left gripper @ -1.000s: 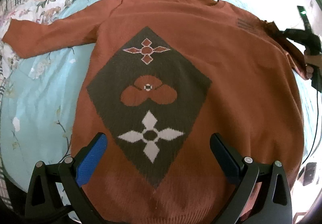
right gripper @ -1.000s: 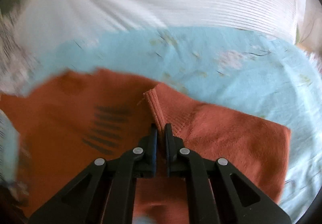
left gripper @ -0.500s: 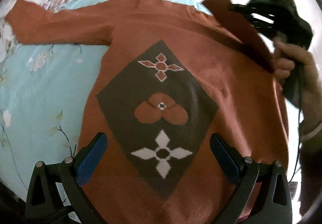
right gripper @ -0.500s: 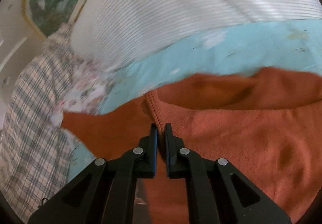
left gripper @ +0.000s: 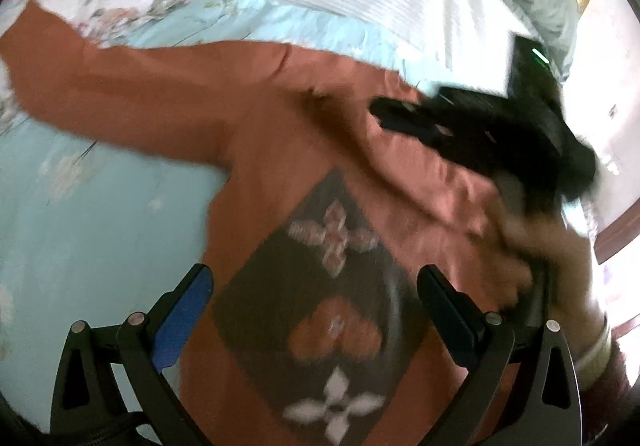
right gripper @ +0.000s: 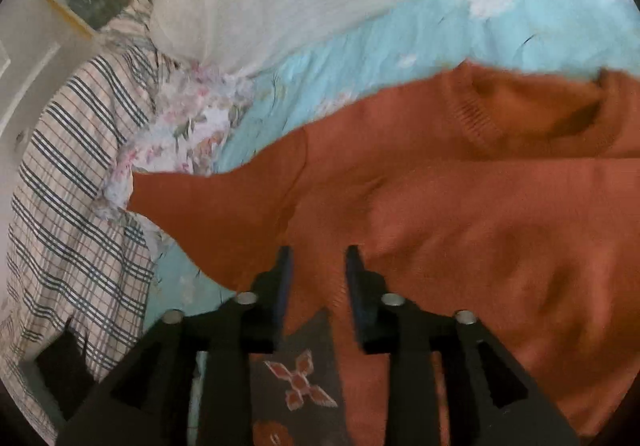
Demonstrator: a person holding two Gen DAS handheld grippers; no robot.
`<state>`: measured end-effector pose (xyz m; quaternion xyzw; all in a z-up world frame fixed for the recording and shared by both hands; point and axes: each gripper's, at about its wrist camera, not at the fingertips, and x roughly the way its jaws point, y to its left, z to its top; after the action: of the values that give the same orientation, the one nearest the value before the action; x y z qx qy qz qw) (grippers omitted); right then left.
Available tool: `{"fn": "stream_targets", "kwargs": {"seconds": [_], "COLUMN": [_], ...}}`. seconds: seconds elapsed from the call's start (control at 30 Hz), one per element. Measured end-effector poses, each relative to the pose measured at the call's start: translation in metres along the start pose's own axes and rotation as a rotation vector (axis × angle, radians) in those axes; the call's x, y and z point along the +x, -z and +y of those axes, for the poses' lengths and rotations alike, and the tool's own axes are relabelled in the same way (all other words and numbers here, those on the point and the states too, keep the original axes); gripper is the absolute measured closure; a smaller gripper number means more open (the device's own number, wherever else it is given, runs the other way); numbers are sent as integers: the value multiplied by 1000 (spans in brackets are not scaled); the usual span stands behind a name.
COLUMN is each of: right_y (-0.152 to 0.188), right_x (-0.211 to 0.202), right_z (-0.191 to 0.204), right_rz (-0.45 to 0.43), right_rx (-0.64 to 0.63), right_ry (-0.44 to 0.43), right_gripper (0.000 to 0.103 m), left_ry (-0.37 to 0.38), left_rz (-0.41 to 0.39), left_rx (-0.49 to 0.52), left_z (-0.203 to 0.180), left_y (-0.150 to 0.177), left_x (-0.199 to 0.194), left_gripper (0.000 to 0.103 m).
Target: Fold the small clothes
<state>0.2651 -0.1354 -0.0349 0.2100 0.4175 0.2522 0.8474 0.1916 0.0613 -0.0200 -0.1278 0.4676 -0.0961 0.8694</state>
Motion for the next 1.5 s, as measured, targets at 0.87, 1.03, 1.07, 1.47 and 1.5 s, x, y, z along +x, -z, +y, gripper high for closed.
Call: {"fn": "stream_targets", "kwargs": {"seconds": [0.87, 1.03, 1.07, 1.47, 1.5], "right_y": [61, 35, 32, 24, 25], "right_x": [-225, -182, -173, -168, -165], "right_z": [-170, -198, -203, -218, -218], "right_rz": [-297, -186, -161, -127, -118], "right_rx": [302, 304, 304, 284, 277], "right_ry": [340, 360, 362, 383, 398], "right_gripper": [55, 55, 55, 92, 92], "left_ry": [-76, -100, -102, -127, -135], "left_rz": [-80, -68, -63, -48, -40], "left_rx": [-47, -47, -43, 37, 40], "left_z": [19, 16, 16, -4, -5], "left_y": [-95, -95, -96, -88, -87], "left_x": [105, 110, 111, 114, 117], "left_gripper": [94, 94, 94, 94, 94]}}
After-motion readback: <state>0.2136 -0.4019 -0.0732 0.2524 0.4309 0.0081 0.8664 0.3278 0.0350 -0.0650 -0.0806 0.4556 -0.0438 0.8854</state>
